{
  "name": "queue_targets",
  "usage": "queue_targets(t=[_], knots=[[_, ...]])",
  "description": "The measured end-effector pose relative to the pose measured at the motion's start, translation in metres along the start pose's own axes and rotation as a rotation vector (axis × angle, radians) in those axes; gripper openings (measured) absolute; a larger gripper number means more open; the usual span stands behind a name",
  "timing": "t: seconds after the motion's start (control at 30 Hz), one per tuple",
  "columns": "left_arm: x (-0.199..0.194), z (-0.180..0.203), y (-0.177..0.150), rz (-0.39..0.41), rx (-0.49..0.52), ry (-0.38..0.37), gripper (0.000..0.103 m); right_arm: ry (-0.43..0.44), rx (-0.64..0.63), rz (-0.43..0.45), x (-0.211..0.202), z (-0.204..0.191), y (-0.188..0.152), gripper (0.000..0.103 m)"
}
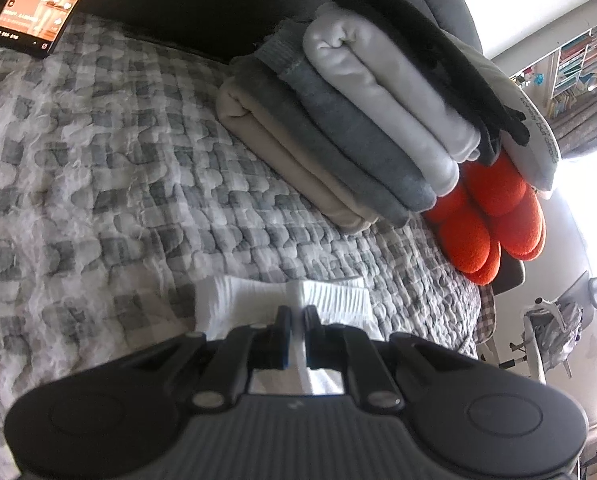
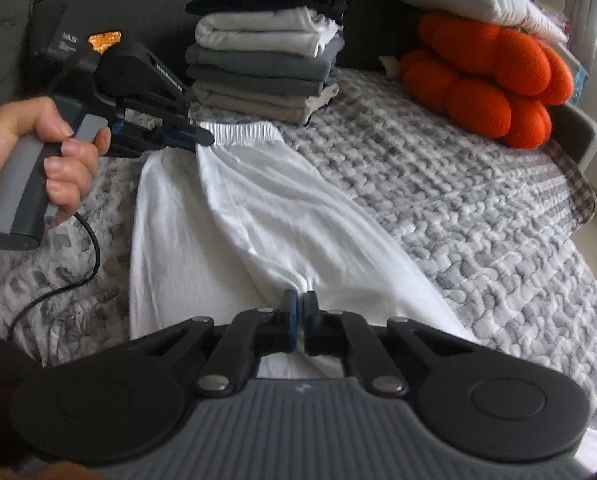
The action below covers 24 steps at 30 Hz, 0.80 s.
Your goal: Fold clothes
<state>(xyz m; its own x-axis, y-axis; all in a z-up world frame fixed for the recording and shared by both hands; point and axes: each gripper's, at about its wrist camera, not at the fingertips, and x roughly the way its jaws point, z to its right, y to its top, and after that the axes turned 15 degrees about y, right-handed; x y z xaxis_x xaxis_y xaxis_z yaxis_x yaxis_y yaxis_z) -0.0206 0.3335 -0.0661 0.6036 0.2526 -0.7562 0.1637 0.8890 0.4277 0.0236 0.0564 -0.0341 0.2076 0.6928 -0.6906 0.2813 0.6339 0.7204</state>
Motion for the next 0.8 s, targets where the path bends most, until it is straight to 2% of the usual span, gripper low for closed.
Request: queue_targets(t=[0.37, 0.47, 0.8], knots=[[-0.016, -0.002, 0.012, -0.03, -0.008, -0.089, 0.006, -0.049, -0.055, 0.11, -0.05, -0.019, 0.011, 0.002], [-0.02, -0.005, 0.017, -0.045, 0.009, -0.107, 0.006, -0.031, -0.075, 0.096, -0.049, -0.027, 0.011, 0.002], [-0.025, -0.029, 0.027, -0.058, 0.089, -0.085, 0.006, 0.039, -0.134, 0.04, -0.042, -0.053, 0.008, 0.002]])
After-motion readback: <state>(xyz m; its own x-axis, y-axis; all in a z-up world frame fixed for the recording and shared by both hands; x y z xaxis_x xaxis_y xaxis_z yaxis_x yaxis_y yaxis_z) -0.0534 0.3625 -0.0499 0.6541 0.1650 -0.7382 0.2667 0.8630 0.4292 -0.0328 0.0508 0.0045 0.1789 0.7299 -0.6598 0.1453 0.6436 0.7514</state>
